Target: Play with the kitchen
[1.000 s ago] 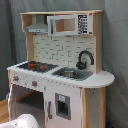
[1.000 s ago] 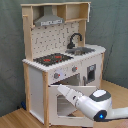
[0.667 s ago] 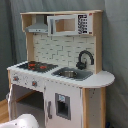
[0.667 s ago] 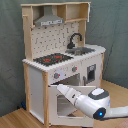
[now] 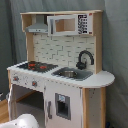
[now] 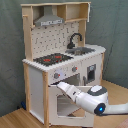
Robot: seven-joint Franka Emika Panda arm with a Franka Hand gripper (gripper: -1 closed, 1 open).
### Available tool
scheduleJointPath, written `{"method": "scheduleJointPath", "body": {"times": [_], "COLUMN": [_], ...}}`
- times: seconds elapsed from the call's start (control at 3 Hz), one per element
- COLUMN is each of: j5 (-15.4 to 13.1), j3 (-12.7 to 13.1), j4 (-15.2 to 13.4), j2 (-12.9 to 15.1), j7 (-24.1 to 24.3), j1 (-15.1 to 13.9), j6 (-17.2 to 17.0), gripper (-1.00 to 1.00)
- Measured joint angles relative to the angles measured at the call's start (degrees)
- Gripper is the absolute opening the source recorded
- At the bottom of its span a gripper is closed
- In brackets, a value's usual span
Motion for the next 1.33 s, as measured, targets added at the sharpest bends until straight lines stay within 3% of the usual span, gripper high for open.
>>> {"method": "scheduleJointPath", "body": {"times": [0.67,1.33], "j5": [0.0,0.0], "j3": [0.53,0.86], "j4": [-7.88,-16.99], "j2": [-0.03,-0.03], "j7": [5.52,10.94], "j1": [3.11,7.96], "j6": [9.08,14.1], "gripper": [1.0,1.0]}}
